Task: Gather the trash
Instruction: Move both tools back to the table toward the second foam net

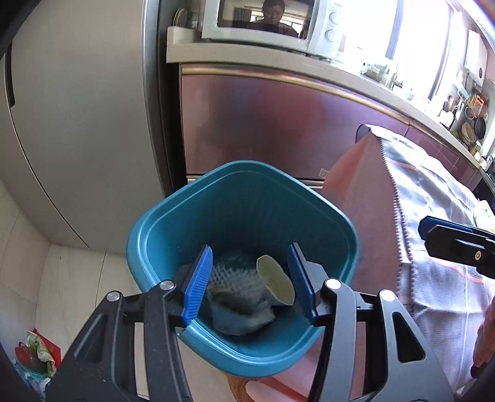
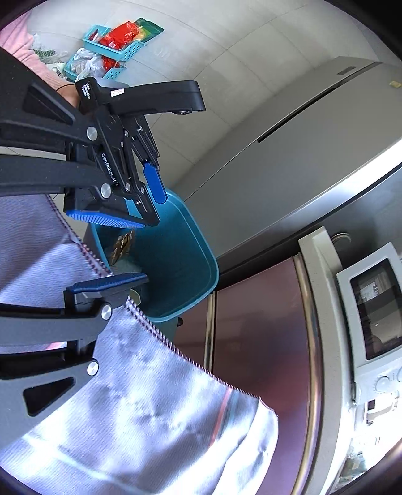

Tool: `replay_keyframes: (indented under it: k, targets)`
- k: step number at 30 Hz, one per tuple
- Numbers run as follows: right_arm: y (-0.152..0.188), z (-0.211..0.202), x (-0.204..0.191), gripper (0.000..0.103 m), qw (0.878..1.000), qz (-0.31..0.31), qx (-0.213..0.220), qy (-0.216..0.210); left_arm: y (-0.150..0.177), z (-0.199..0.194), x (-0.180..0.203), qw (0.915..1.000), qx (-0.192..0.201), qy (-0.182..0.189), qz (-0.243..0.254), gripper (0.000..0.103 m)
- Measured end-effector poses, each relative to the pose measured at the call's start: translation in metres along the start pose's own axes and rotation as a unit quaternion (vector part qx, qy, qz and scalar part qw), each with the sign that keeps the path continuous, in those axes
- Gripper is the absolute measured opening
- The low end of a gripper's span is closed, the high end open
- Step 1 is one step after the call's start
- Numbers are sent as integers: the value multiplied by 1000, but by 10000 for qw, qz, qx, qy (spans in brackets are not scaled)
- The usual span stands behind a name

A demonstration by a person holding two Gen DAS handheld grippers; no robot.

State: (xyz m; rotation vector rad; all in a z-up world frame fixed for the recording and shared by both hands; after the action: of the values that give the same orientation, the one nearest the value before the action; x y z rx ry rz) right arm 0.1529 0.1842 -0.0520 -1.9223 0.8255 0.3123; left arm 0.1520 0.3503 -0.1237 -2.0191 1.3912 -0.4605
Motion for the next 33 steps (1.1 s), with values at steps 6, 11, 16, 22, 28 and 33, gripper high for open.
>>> replay_keyframes:
  k: [6,11,16,22,28,33]
  targets:
    - [11,-47,-15,37,9992,-269,291,50,-5,-49,18,9967,510,629,68,52]
    - [28,-103,-18,41,9967,-367,675,269,-2,-94,56,9863,902,1328,379,54]
    - [52,-159,-8,43,9910,-198,1091,750,9,-124,109,9718,1007,1950,865,56]
    - [93,-223,16,43,9787,205,1462,1426,30,-142,177,9547,851,2485,1397,56]
    - [125,-266,46,43,9612,613,1682,2097,51,-146,225,9451,660,2719,1690,56]
    - [146,-290,72,43,9454,933,1788,2560,58,-136,255,9428,440,2739,1847,56]
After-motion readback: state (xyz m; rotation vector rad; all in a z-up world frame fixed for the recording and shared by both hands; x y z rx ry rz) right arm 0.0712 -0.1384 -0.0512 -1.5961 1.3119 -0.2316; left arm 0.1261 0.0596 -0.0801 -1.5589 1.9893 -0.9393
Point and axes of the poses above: each gripper's, at about its wrist camera, not at the fingertips, and z roughly the way its jaws point, x to its right, y to its underside, the point moved 2 cm from there along z, roughly the way its jaws point, and after that the axes turned 15 degrees about -y, right-handed, at the moved point
